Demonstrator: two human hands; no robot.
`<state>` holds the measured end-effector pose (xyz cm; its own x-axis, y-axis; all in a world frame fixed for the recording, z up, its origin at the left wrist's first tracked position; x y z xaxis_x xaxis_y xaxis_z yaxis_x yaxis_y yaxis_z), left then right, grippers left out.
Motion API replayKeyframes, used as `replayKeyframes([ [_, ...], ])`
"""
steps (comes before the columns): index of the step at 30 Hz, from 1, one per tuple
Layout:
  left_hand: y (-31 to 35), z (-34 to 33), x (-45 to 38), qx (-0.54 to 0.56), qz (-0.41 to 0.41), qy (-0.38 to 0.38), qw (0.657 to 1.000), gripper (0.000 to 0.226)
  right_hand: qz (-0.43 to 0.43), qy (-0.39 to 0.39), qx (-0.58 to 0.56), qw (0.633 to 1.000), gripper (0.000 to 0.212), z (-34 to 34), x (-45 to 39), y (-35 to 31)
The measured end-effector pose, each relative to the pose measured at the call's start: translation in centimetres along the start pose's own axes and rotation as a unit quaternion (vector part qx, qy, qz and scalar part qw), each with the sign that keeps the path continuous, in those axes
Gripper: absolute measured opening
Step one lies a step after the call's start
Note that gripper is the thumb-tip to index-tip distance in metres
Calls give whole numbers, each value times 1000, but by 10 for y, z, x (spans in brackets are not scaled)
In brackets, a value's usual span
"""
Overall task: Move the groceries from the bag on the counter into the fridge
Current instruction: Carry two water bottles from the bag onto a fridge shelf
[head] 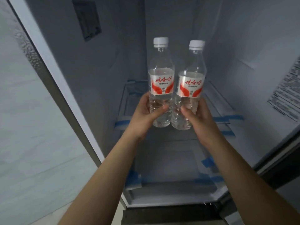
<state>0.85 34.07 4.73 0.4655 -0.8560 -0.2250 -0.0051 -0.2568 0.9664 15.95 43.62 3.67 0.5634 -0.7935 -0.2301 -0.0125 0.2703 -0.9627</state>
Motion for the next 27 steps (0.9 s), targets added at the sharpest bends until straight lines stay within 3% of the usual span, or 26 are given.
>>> replayKeyframes([
  [8, -12, -9, -49, -70, 4, -11, 997, 65, 22, 38, 26, 999, 80, 23, -59, 7],
  [18, -30, -6, -89, -123, 36, 25, 991, 50, -4, 37, 56, 998, 65, 22, -91, 36],
  [27, -41, 4, -116, -168, 34, 57, 984, 65, 14, 52, 143, 988, 55, 15, -117, 37],
])
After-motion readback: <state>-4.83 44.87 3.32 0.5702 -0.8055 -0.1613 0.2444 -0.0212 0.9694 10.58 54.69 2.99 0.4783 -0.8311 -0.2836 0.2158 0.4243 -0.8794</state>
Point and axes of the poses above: each hand's wrist, its own x-axis away from the middle knuckle, its own z-axis out of the back of the hand, y = z × x, the point moved 6 cm from there along -x, towards the middle knuckle, and after that the axes turned 3 degrees about x, right-handed, at the moved point
